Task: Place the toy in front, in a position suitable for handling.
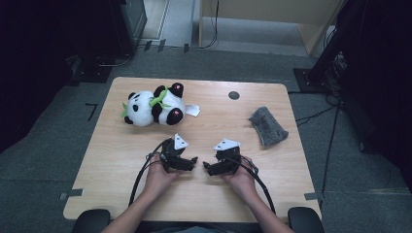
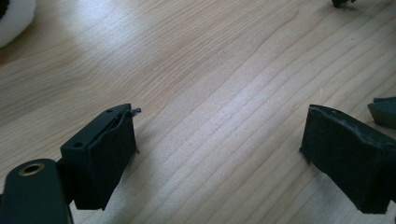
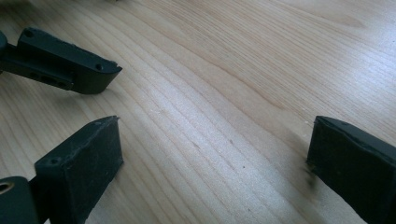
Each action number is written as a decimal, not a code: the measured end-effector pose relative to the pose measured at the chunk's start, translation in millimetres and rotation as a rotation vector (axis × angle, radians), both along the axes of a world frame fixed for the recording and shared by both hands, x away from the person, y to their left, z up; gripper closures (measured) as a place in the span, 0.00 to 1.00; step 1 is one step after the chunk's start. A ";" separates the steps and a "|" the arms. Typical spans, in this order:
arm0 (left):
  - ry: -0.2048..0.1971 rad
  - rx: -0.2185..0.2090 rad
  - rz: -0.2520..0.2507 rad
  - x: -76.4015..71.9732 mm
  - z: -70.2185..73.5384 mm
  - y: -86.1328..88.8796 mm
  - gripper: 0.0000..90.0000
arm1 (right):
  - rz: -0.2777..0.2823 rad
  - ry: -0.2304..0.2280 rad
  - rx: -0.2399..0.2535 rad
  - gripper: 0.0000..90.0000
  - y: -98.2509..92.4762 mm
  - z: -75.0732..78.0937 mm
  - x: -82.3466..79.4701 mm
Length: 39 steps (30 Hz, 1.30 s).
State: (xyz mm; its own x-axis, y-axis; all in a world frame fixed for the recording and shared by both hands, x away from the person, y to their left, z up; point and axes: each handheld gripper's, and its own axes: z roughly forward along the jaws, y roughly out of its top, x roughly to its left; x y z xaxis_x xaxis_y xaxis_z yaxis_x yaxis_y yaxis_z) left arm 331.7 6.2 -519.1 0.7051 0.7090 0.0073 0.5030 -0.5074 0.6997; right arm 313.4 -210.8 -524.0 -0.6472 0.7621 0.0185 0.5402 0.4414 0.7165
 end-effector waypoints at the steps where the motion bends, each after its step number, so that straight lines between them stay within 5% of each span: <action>1: 0.000 0.000 0.000 0.0 0.0 0.0 0.11 | 0.001 0.000 0.000 0.03 0.0 0.0 0.0; 12: -0.001 -0.004 0.014 3.2 1.3 2.4 0.17 | -0.017 0.000 0.004 0.06 0.0 0.2 -0.1; 14: 0.014 -0.008 0.009 4.9 2.5 1.9 0.17 | -0.017 -0.016 0.017 0.17 -5.1 1.3 -0.6; 20: 0.057 -0.046 -0.026 8.2 5.5 6.8 0.14 | -0.029 -0.002 0.037 0.26 -11.8 5.2 2.6; 28: 0.015 -0.093 -0.034 7.0 19.1 17.8 0.18 | -0.068 -0.021 0.155 0.28 -25.5 25.5 2.2; 31: 0.017 -0.122 -0.043 8.1 23.7 25.7 0.29 | -0.075 -0.032 0.153 0.28 -31.5 30.2 2.2; 39: 0.015 -0.124 -0.060 7.2 31.0 36.2 0.36 | -0.113 -0.035 0.164 0.35 -46.7 37.9 5.1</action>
State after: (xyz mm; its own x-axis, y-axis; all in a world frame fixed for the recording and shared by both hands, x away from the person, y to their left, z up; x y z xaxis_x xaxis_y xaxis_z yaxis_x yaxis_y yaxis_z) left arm 338.9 42.4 -488.1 0.7457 0.6604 -0.0886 0.4850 -0.4468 0.7518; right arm 318.5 -257.6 -486.1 -0.5601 0.8187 0.1269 0.5531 0.2555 0.7930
